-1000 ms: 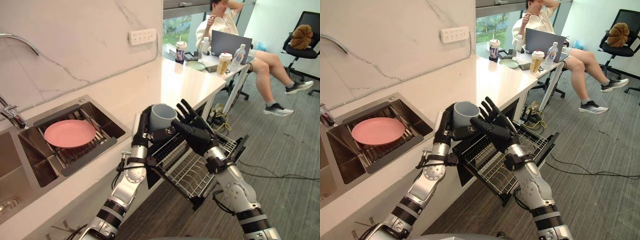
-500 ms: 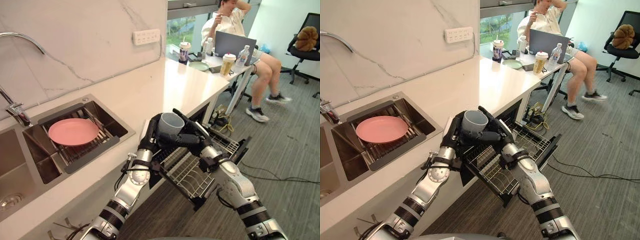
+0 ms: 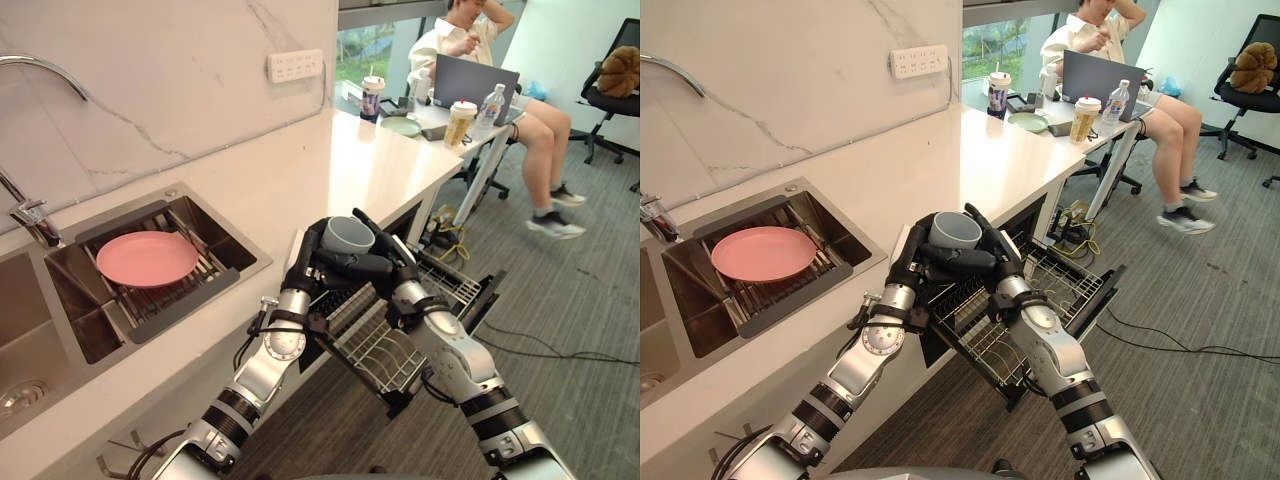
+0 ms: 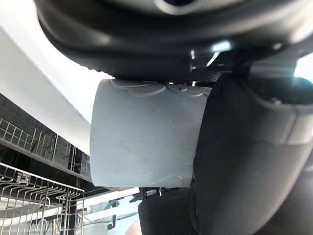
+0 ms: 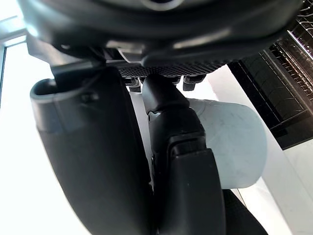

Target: Walk over to the sink, pick up the cup, carry it to the dishwasher, place the cup inside the dishwasher, then close the dishwasher door

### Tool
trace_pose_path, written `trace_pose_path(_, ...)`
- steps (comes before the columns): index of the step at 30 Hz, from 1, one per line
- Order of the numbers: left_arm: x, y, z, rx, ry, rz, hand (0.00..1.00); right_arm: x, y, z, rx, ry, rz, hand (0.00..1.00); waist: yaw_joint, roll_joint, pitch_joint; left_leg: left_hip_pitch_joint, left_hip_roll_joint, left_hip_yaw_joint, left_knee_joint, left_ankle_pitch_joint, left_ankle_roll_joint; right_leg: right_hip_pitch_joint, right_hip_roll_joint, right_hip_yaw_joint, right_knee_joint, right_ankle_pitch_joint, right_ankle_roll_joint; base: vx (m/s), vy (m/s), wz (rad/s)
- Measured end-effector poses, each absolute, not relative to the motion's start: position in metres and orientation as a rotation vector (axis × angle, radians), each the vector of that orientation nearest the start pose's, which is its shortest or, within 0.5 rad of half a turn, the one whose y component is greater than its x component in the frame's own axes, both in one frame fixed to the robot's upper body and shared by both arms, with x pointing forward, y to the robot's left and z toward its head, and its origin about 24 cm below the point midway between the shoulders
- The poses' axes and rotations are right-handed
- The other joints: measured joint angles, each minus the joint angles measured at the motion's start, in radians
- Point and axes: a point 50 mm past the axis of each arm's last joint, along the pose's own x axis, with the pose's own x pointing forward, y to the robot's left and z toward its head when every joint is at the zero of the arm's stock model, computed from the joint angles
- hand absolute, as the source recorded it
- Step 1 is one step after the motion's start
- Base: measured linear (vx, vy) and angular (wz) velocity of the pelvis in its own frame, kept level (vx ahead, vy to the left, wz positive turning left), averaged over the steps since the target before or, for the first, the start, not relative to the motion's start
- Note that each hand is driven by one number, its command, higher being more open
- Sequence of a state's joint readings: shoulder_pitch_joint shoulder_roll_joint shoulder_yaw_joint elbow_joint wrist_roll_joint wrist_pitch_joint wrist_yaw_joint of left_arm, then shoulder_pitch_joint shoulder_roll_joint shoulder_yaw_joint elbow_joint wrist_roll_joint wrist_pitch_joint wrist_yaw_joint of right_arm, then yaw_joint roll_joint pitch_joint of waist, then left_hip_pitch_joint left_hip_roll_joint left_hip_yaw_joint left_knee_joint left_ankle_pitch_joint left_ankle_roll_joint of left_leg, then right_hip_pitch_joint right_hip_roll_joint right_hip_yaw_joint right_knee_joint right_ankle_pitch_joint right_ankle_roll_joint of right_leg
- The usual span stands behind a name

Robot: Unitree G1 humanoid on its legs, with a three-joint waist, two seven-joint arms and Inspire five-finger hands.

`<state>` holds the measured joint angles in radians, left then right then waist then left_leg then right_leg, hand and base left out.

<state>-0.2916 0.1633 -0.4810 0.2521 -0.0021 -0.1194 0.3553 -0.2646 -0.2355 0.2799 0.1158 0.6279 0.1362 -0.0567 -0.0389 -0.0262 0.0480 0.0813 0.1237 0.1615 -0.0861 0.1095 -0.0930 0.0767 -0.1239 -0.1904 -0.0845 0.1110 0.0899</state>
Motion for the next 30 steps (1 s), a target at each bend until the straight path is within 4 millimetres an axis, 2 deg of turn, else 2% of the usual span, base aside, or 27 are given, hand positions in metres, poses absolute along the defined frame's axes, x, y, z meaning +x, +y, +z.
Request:
trace_pose_path(4, 0.286, 0.073, 0.054, 0.240, -0.145, -0.158, 0.00, 0.294, -0.112, 0.058, 0.311, 0.135, 0.281, 1.00, 0.001, 0.000, 0.000, -0.003, 0.000, -0.008, 0.000, 0.001, 0.000, 0.002, -0.002, -0.008, 0.000, -0.001, -0.001, -0.01, -0.001, 0.06)
trace_pose_path(5, 0.286, 0.073, 0.054, 0.242, -0.141, -0.157, 0.00, 0.294, -0.111, 0.056, 0.313, 0.142, 0.278, 0.00, 0.001, 0.000, 0.000, -0.003, 0.000, -0.010, 0.000, 0.001, 0.000, 0.003, -0.002, -0.010, 0.000, -0.001, -0.001, -0.02, -0.004, 0.06)
trace_pose_path(13, 0.289, 0.074, 0.055, 0.239, -0.126, -0.141, 0.00, 0.294, -0.104, 0.055, 0.295, 0.134, 0.253, 0.00, 0.008, 0.000, 0.004, -0.004, 0.002, -0.015, 0.001, 0.003, 0.000, 0.006, -0.001, -0.017, 0.000, -0.002, -0.003, 0.00, -0.001, 0.01)
trace_pose_path(19, 0.290, 0.077, 0.055, 0.252, -0.125, -0.135, 0.00, 0.297, -0.100, 0.054, 0.292, 0.138, 0.257, 0.00, 0.025, 0.001, 0.005, -0.004, 0.003, -0.015, 0.001, 0.003, 0.000, 0.006, 0.001, -0.018, 0.000, -0.002, -0.004, 0.00, 0.000, 0.00)
trace_pose_path(28, 0.290, 0.078, 0.055, 0.263, -0.129, -0.136, 0.00, 0.297, -0.099, 0.052, 0.310, 0.133, 0.254, 0.00, 0.028, 0.003, 0.006, -0.004, 0.004, -0.015, 0.001, 0.003, 0.000, 0.006, 0.002, -0.018, 0.000, -0.003, -0.004, 0.00, 0.000, 0.00)
trace_pose_path(29, 0.290, 0.078, 0.055, 0.264, -0.130, -0.135, 1.00, 0.297, -0.099, 0.052, 0.311, 0.132, 0.252, 0.00, 0.028, 0.003, 0.006, -0.004, 0.005, -0.015, 0.001, 0.002, 0.000, 0.006, 0.002, -0.018, 0.000, -0.003, -0.004, 0.00, 0.000, 0.00)
trace_pose_path(30, 0.290, 0.078, 0.055, 0.264, -0.130, -0.135, 1.00, 0.297, -0.099, 0.052, 0.312, 0.131, 0.250, 0.00, 0.028, 0.004, 0.006, -0.004, 0.005, -0.015, 0.001, 0.002, 0.000, 0.006, 0.002, -0.018, 0.000, -0.003, -0.004, 0.00, 0.000, 0.00)
